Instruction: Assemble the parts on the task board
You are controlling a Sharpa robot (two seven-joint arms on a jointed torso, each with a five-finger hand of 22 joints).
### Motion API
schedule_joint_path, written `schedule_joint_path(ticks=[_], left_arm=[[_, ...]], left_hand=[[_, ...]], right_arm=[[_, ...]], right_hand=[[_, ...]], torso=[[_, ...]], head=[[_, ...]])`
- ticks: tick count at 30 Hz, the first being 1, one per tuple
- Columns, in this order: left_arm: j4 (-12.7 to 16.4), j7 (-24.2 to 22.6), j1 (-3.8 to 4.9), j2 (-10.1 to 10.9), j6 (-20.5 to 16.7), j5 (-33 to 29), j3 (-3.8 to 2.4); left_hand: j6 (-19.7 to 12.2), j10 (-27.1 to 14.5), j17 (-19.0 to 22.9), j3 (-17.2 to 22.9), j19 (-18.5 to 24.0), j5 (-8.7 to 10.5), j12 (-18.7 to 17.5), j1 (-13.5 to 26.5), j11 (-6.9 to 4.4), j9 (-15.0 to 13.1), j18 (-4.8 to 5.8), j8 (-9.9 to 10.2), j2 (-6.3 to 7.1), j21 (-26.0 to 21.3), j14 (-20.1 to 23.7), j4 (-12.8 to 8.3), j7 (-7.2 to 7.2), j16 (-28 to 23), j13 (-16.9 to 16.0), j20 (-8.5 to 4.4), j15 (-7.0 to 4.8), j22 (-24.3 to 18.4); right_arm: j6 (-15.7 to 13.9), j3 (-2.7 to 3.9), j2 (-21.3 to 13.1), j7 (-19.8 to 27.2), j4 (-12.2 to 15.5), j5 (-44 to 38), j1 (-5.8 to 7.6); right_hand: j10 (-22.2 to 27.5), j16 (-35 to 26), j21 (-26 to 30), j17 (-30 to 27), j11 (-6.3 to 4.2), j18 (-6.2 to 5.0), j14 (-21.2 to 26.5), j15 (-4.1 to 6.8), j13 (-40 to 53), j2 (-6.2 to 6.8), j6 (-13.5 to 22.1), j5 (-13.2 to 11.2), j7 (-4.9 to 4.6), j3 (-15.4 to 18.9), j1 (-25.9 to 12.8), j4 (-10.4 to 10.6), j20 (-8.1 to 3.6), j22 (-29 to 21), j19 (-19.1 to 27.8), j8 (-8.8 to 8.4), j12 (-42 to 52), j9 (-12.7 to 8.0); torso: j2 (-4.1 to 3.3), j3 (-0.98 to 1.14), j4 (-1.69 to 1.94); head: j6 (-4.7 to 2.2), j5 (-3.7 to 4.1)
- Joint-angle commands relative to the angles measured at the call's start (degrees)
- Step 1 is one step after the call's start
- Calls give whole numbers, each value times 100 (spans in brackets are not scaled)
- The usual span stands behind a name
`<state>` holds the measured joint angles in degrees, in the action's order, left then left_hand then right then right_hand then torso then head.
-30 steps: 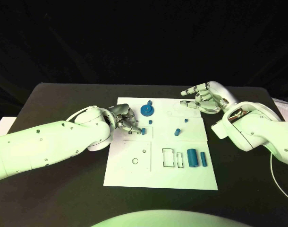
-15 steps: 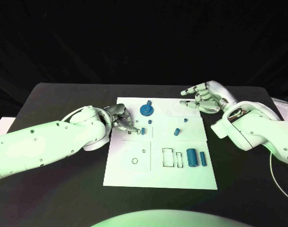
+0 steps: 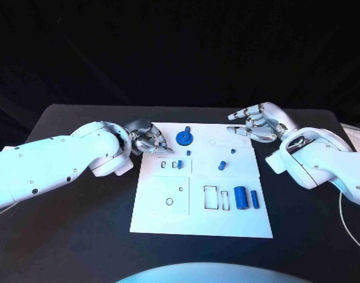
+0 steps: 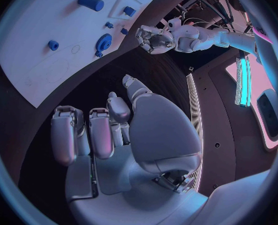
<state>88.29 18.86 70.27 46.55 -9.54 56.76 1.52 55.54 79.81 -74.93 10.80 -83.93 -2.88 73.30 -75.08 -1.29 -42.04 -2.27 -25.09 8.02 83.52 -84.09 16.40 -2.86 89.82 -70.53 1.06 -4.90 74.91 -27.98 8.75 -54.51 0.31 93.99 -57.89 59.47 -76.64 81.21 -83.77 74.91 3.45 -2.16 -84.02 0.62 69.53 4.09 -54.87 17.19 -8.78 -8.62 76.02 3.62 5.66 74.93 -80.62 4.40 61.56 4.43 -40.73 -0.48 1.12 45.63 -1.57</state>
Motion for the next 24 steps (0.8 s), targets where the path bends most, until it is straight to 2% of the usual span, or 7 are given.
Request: schedule_joint_path(ticks=[1,4,6,9,11,16,24], left_arm=[[-21,15,152,19,1160,-1052,-3],[-159,555,383,-28,1897,-1203,-5],[-254,837,481,-95,2137,-1194,-6],[-423,1159,581,-261,2374,-1066,-5],[-524,1364,618,-381,2573,-864,-5],[-753,1646,672,-688,2910,-356,-1],[-1030,1772,695,-1123,2791,-65,14]], left_hand=[[-23,-158,-1507,-139,-106,8,-208,423,71,99,-19,151,-52,-127,-591,21,-81,18,208,81,81,612],[-188,-478,-1507,-239,27,1,-618,563,149,245,-72,410,-134,-320,-591,11,-179,18,630,157,153,410],[-293,-616,-1507,-288,80,0,-789,588,227,380,-92,587,-182,-393,-591,7,-247,18,811,209,221,341],[-221,-604,-1507,-297,65,8,-778,561,228,455,-88,636,-229,-373,-591,4,-246,18,810,236,226,369],[-146,-549,-1507,-334,28,7,-724,583,216,521,-76,678,-236,-323,-591,10,-230,18,763,243,218,427],[132,-401,-1507,-705,-86,10,-574,1062,153,576,-33,635,-280,-170,-591,27,-152,18,632,215,170,599],[311,-280,-1507,-893,-153,7,-433,1037,76,476,-6,489,-400,-82,-591,12,-66,18,504,150,103,700]], right_arm=[[78,-1,16,-20,-12,-23,-5],[84,-1,27,-24,-36,-23,-5],[85,-1,34,-28,-51,-23,-5],[87,-1,38,-30,-69,-23,-5],[93,-2,42,-29,-71,-23,-5],[109,-3,45,-37,-66,-23,-4],[114,-4,52,-50,-56,-23,-4]], right_hand=[[-20,-22,24,167,-4,-109,-312,21,5,-21,-33,22,12,-16,16,-11,-17,109,-5,-17,32,-6],[-20,-22,24,167,-4,-109,-312,21,5,-21,-33,22,12,-16,16,-11,-17,109,-5,-17,32,-6],[-20,-22,24,167,-4,-109,-312,21,5,-21,-33,22,12,-16,16,-11,-17,109,-5,-17,32,-6],[-21,-23,23,167,-4,-108,-313,22,3,-25,-36,31,13,-20,17,-11,-18,112,-8,-16,32,-6],[-21,-23,23,167,-4,-108,-313,22,3,-25,-36,31,13,-20,17,-11,-18,112,-8,-16,32,-6],[-23,-26,24,165,-5,-108,-313,23,-2,-26,-40,81,13,-26,16,-12,-19,110,-9,-18,33,-7],[-27,-29,24,165,-10,-107,-314,27,-1,-17,-42,135,15,-51,63,-48,-22,115,-14,-22,43,-10]], torso=[[-4,4,2],[5,3,0],[5,10,-5],[5,7,-9],[-2,7,-18],[-9,15,-28],[-11,11,-31]], head=[[-16,-5],[-23,-5],[-36,0],[-42,1],[-51,6],[-56,6],[-48,-38]])
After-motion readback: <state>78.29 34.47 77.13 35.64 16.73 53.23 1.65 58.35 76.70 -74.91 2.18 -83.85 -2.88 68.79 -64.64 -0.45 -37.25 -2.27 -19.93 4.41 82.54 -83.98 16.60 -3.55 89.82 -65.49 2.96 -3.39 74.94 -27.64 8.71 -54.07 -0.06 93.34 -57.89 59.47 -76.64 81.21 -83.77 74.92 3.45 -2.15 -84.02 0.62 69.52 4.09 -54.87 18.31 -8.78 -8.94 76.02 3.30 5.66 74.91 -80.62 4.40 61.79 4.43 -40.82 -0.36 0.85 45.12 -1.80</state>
